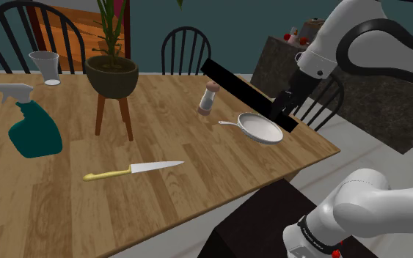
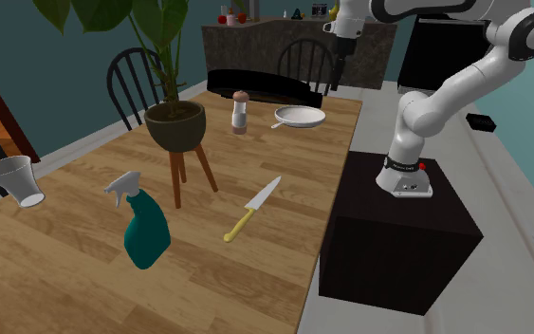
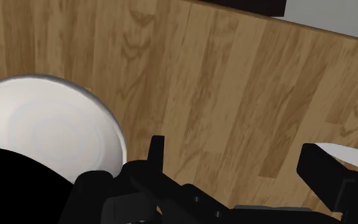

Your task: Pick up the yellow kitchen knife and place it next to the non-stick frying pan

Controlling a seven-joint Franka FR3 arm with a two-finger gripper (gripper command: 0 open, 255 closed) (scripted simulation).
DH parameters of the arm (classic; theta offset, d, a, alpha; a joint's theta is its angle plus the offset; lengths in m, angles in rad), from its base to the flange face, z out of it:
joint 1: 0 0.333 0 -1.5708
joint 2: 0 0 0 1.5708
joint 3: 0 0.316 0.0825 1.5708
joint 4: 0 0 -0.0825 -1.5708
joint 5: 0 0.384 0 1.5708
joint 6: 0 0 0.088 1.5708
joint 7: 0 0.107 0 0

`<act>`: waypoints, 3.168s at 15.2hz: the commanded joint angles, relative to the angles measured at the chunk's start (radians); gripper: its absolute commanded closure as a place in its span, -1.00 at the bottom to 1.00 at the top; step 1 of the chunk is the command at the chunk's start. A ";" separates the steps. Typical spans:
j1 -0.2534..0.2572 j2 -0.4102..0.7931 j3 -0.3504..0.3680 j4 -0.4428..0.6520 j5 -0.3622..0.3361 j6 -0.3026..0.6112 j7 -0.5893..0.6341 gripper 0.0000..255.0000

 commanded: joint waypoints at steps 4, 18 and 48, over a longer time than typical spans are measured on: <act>0.034 0.117 0.004 0.035 0.012 0.070 -0.055 -1.00; 0.174 0.644 0.056 0.316 0.066 0.256 -0.300 -1.00; 0.429 1.474 0.240 1.076 -0.039 0.214 -0.590 -1.00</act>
